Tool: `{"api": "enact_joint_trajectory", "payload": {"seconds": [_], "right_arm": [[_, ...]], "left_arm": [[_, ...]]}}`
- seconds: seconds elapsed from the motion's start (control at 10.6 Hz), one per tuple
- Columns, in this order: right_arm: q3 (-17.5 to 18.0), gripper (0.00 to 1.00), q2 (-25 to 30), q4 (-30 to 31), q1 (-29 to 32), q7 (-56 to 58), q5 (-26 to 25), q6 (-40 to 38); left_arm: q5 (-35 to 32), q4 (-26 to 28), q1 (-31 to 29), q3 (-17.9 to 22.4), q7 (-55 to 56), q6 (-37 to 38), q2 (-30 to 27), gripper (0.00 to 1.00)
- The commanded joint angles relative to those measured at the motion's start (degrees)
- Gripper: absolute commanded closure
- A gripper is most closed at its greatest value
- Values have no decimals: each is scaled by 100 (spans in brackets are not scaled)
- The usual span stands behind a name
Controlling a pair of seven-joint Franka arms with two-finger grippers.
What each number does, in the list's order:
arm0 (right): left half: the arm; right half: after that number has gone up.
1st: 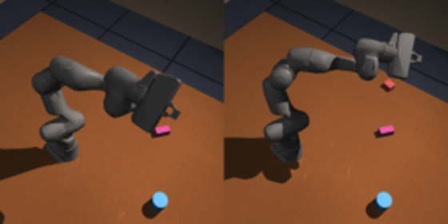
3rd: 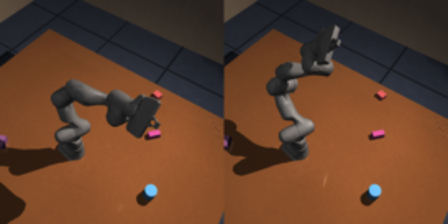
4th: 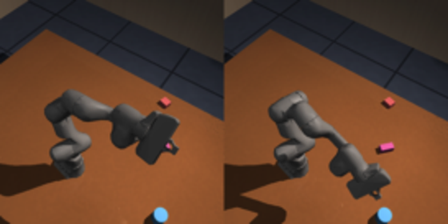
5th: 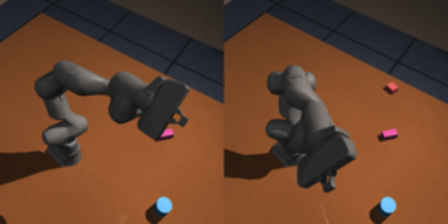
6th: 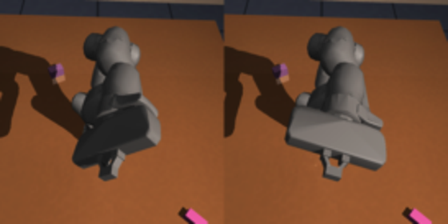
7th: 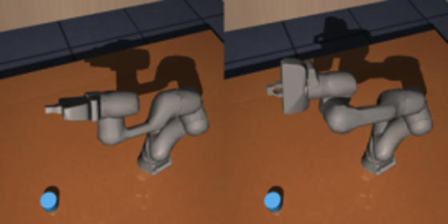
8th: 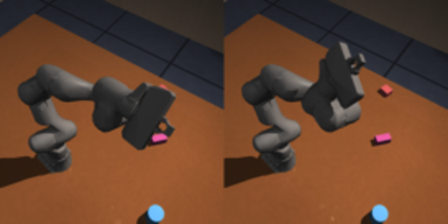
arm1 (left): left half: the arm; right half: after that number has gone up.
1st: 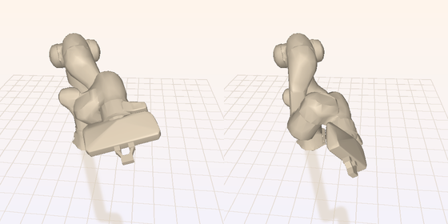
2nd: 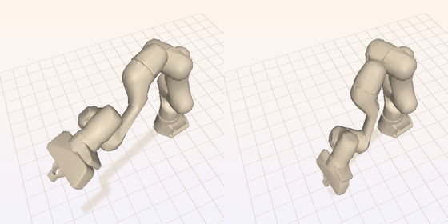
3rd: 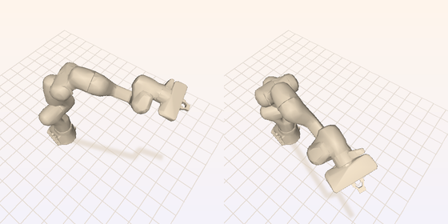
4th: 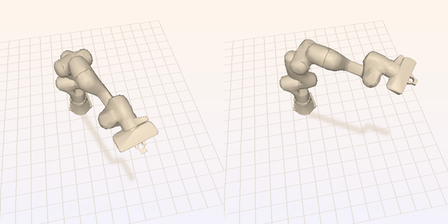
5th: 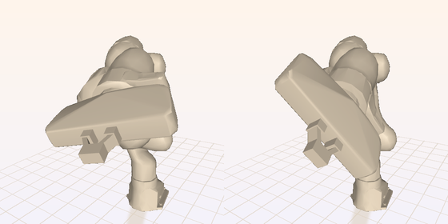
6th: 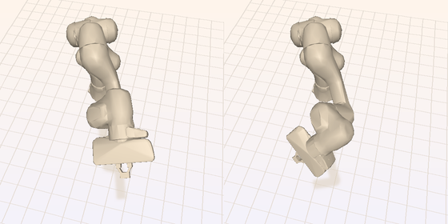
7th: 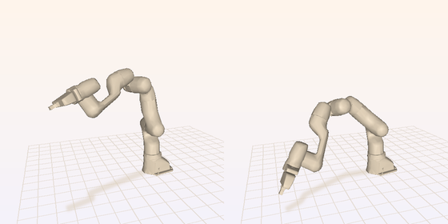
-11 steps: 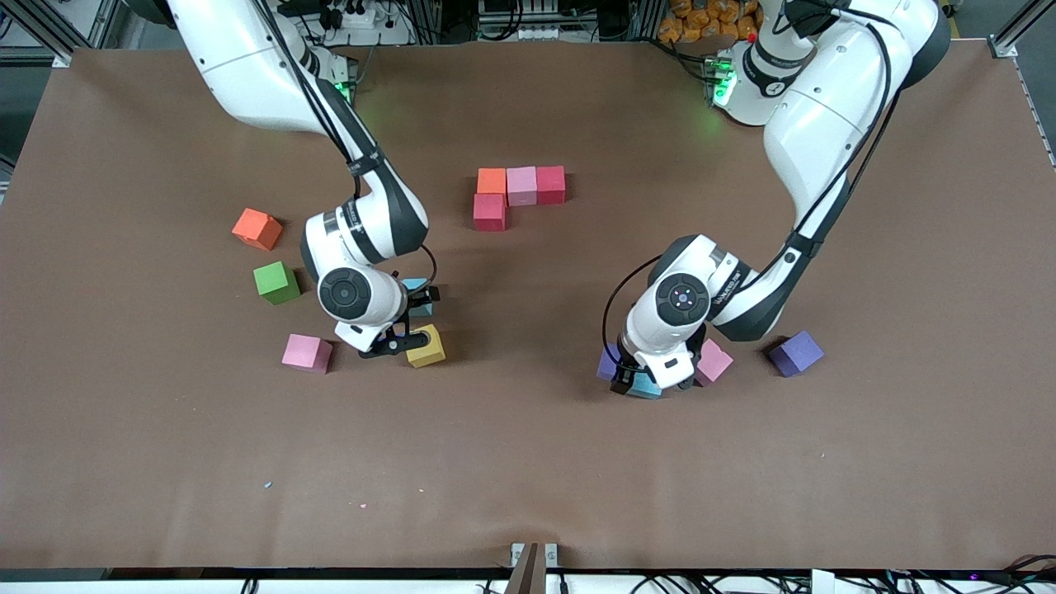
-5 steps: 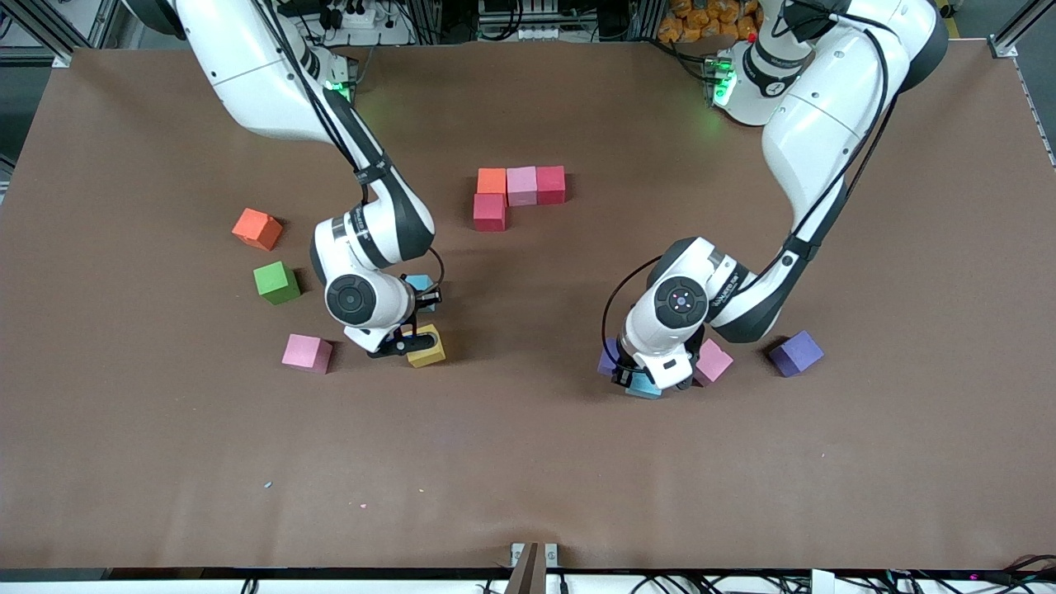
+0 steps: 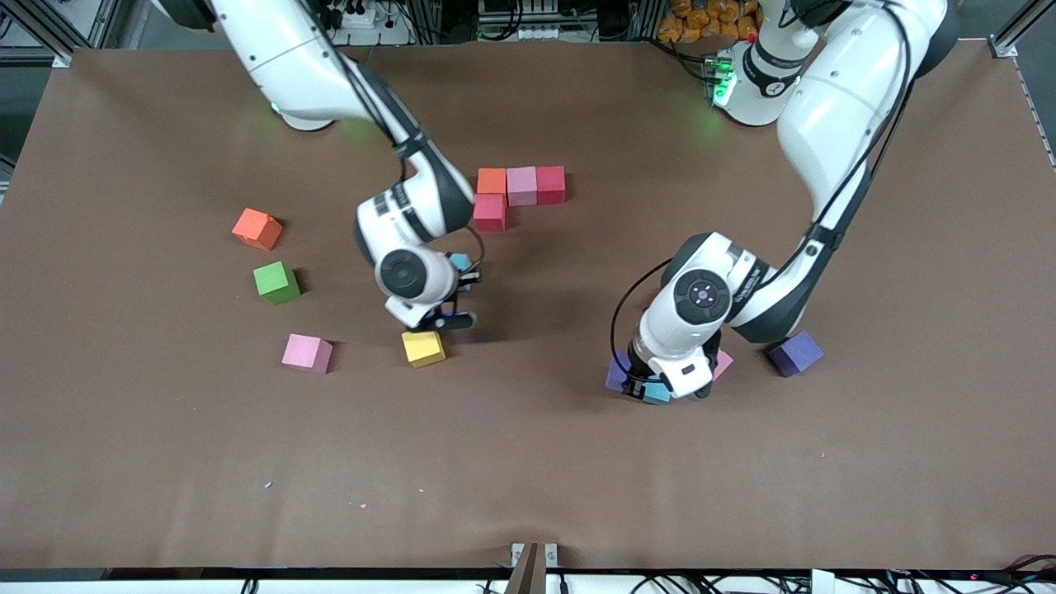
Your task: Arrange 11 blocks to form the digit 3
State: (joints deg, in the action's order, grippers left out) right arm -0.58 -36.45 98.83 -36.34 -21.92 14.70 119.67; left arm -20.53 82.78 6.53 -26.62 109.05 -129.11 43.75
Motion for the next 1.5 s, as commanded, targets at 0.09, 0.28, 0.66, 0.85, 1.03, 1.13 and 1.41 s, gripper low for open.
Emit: {"api": "enact_joint_trajectory", "payload": {"seconds": [0.09,0.28,0.66,0.85,1.03,1.13,1.41], "right_arm": [[-21,65,217,40,-408,-295,7,-32],[-39,65,287,128,-637,-295,-160,21],[-39,65,367,550,-778,-295,-178,539],[-47,63,367,611,-778,-295,-178,531],[-39,63,384,752,-778,-304,-178,618],[-39,63,384,770,-778,-348,-178,653],[-30,62,384,761,-848,-550,-178,662]], "left_arm": [[32,151,-12,-19,-77,482,-708,90],[268,160,-12,-37,-112,667,-876,92],[375,142,-64,-98,-121,914,-1070,92],[419,124,-64,-107,-130,914,-1096,92],[655,133,-64,-98,-147,1045,-1333,92],[752,133,-160,-98,-147,1151,-1447,92],[893,124,-302,-107,-156,1283,-1588,92]]}}
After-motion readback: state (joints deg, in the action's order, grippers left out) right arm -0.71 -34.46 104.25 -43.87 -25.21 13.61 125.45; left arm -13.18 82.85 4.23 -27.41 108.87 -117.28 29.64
